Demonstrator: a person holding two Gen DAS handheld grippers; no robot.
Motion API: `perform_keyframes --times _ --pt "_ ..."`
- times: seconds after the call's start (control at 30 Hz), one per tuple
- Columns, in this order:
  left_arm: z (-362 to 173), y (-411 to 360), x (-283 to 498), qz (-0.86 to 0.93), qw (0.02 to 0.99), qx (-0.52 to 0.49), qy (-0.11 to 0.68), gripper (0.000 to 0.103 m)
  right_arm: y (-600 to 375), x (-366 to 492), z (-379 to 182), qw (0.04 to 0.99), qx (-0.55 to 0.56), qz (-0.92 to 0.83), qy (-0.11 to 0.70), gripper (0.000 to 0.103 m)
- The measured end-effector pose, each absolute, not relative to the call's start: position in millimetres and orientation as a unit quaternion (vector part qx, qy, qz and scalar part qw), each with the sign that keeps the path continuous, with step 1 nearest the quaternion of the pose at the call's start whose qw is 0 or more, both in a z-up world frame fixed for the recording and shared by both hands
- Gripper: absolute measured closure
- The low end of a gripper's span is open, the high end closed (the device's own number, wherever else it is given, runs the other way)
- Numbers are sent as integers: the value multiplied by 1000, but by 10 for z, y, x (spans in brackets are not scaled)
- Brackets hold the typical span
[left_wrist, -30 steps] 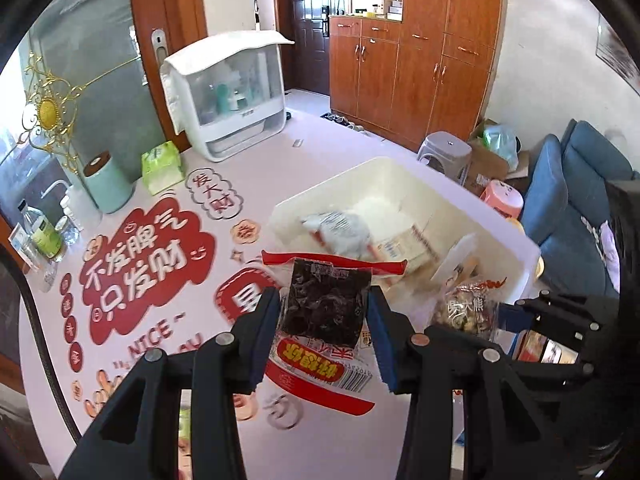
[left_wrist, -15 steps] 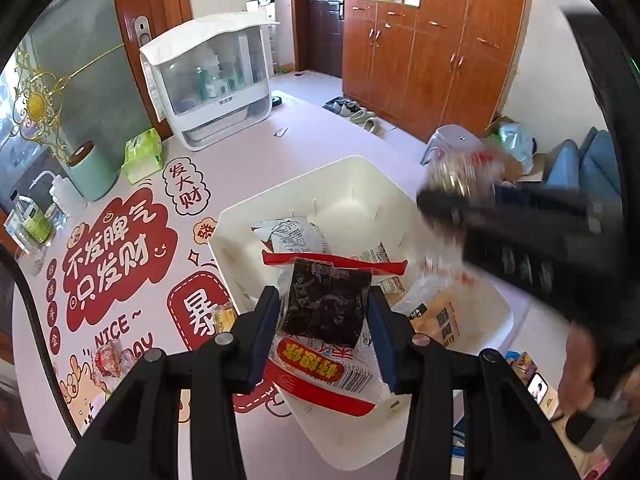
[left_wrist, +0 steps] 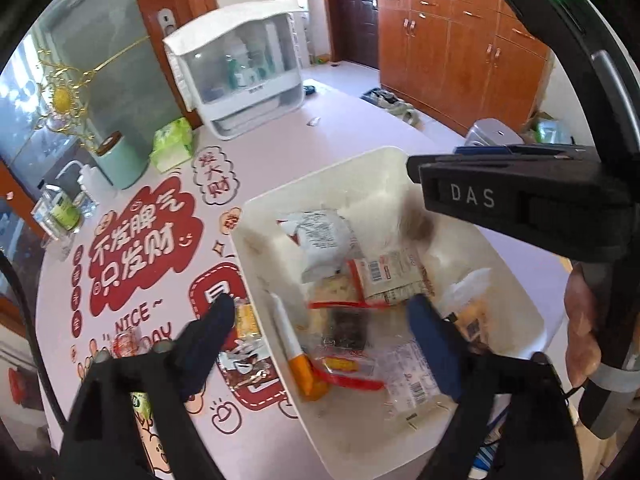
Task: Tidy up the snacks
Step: 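Carry both packs over the white tray and open both grippers, then withdraw both open grippers from the tray toward the last snacks on the table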
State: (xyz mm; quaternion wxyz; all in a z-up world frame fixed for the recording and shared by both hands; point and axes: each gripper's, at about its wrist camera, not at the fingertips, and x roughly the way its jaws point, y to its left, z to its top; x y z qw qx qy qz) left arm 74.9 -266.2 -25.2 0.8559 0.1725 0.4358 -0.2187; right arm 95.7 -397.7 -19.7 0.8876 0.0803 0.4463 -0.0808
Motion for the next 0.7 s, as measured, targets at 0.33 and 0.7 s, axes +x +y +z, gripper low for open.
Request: perform_keyframes --times 0.33,0.7 --pt "-281 -2467 643 -195 858 158 449 14 -3838 766 -217 890 87 -66 443 48" --pt "-218 -2293 287 -190 870 172 421 14 -3665 439 -275 888 104 -46 445 48"
